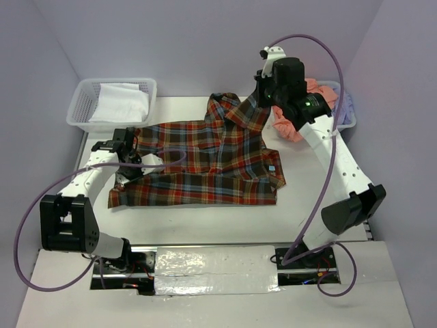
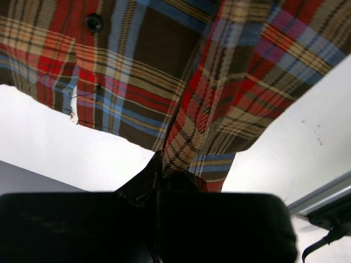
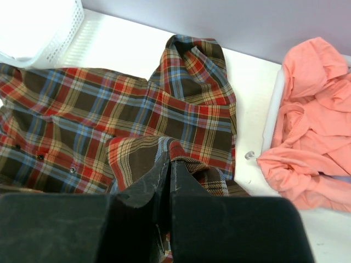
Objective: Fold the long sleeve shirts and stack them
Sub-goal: Fold the shirt
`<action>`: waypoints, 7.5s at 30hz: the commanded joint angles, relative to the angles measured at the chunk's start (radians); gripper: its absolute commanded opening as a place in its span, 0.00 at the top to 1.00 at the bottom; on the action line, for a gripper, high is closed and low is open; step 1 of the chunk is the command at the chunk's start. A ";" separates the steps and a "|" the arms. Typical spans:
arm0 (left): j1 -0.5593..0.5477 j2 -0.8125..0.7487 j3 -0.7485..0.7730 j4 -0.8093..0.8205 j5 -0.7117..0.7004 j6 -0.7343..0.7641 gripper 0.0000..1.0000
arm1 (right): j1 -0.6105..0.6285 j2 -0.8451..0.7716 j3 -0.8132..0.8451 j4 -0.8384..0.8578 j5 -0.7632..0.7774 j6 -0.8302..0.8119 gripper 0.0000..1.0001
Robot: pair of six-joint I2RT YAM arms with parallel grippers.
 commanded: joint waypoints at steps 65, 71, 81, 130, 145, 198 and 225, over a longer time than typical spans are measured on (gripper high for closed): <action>0.280 0.261 -0.014 0.119 0.157 -0.497 0.01 | -0.213 -0.296 -1.128 0.199 -0.237 0.527 0.11; 0.282 0.319 -0.026 0.138 0.236 -0.520 0.48 | -0.222 -0.146 -1.177 0.321 -0.293 0.539 0.26; 0.392 0.189 -0.050 0.052 0.071 -0.414 1.00 | -0.357 -0.456 -1.294 0.175 -0.214 0.568 1.00; -0.422 0.053 -0.363 0.322 -0.153 -0.508 0.50 | 0.178 -0.068 -1.162 0.267 -0.131 0.545 1.00; -0.422 0.042 0.127 0.135 -0.063 -0.431 0.24 | -0.093 -0.017 -0.452 -0.052 -0.145 0.168 0.33; -0.612 0.016 0.144 0.673 0.163 -0.224 0.11 | -0.084 0.308 -0.203 -0.077 -0.364 0.157 1.00; -0.729 0.139 -0.045 1.001 0.154 -0.031 0.01 | -0.103 0.058 -0.375 0.065 -0.640 0.487 1.00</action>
